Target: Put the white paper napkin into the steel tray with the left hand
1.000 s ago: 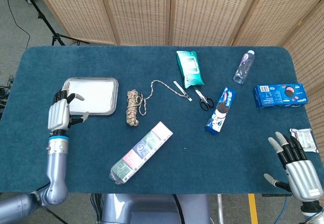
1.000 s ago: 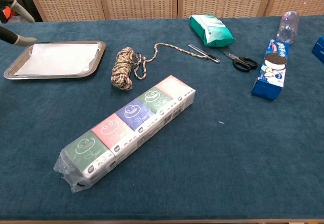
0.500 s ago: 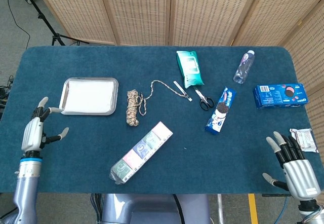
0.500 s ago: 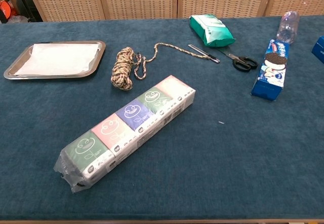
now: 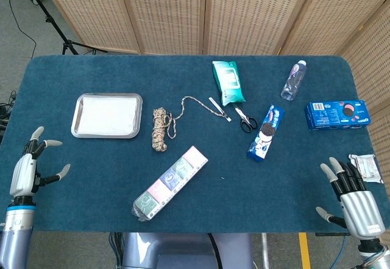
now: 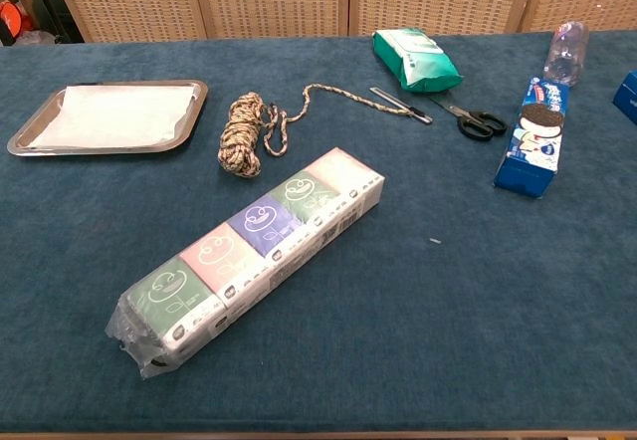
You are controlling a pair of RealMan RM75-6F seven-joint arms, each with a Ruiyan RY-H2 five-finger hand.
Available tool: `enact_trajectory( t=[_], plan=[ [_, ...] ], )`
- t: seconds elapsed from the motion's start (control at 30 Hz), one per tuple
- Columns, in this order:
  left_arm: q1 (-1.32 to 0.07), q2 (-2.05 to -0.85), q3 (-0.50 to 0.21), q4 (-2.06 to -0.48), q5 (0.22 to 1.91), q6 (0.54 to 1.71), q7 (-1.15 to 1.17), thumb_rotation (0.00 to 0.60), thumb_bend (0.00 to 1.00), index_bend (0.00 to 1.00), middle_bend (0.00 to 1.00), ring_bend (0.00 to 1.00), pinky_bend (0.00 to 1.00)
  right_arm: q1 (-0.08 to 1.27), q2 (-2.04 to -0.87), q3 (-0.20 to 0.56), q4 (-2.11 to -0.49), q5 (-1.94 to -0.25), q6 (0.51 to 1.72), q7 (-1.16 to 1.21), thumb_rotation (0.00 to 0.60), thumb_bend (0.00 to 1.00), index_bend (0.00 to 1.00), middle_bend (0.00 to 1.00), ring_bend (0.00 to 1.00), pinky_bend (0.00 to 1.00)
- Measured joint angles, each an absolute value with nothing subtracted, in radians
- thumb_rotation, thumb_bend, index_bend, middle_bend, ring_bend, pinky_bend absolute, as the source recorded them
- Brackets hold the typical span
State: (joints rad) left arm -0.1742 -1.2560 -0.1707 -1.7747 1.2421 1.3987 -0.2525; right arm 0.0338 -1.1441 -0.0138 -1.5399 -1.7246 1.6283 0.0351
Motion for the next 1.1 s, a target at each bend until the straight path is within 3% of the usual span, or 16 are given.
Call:
enact_trajectory(
  t=[1.1],
  plan=[
    [-0.12,-1.207,-0.133,-1.756,1.33,1.4,-0.369,0.6,0.24,0.35,0.0,0.0,0.0,0.041,-1.148,-0.008,-1.55,-1.713,1.608,0.009,0.6,0.0,0.0,0.0,0.0,0.0]
  ],
)
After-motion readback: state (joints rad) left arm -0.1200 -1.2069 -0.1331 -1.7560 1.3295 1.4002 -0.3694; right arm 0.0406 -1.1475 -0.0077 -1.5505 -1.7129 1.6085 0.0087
